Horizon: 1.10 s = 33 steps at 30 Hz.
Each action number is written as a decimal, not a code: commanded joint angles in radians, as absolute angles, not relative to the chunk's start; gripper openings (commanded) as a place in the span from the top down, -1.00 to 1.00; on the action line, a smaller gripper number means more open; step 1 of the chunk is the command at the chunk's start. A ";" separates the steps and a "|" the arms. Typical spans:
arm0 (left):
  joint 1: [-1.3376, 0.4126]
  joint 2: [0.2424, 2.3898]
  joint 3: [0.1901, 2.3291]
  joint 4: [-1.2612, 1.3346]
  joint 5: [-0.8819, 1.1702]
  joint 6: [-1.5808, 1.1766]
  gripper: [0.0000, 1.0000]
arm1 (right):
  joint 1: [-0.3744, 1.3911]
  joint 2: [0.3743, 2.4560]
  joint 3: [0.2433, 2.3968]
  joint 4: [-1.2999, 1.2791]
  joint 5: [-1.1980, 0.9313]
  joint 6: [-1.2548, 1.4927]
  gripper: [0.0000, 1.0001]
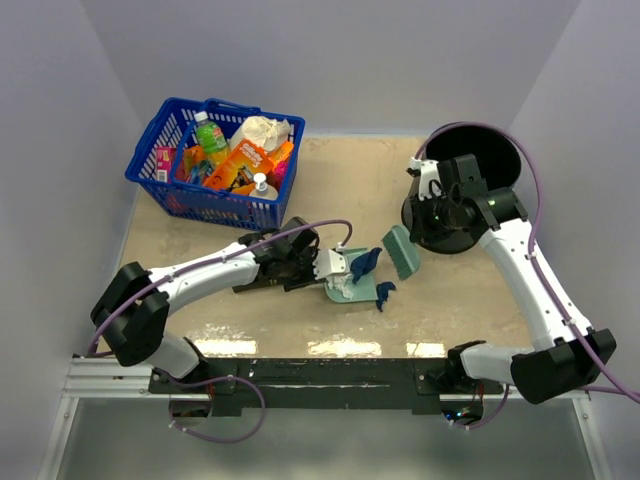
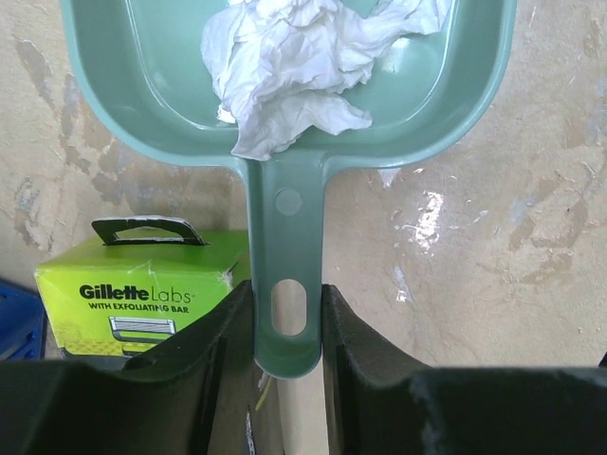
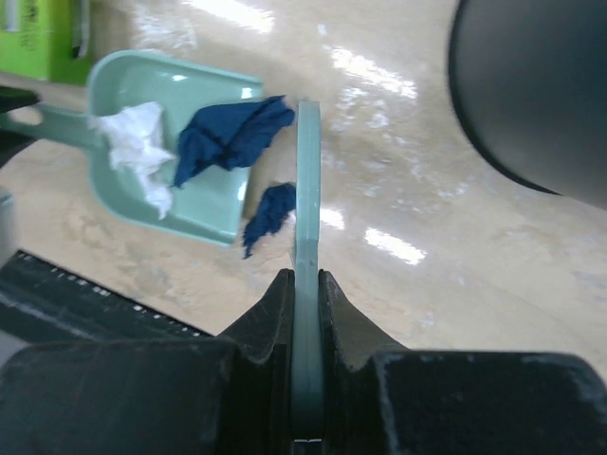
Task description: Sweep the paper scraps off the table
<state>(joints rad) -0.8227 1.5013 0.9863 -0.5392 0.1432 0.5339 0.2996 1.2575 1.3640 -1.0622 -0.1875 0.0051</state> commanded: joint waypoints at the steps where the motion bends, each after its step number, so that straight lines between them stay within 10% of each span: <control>1: -0.818 1.488 1.040 -0.567 0.176 0.534 1.00 | 0.298 1.256 1.367 -1.031 0.038 -0.017 1.00; 18: -0.828 1.635 1.224 -0.963 0.107 0.692 1.00 | 0.296 1.328 1.263 -0.986 0.140 0.149 1.00; 33: -0.899 1.718 1.270 -0.868 0.086 0.565 1.00 | 0.299 1.396 1.164 -0.805 -0.291 0.374 1.00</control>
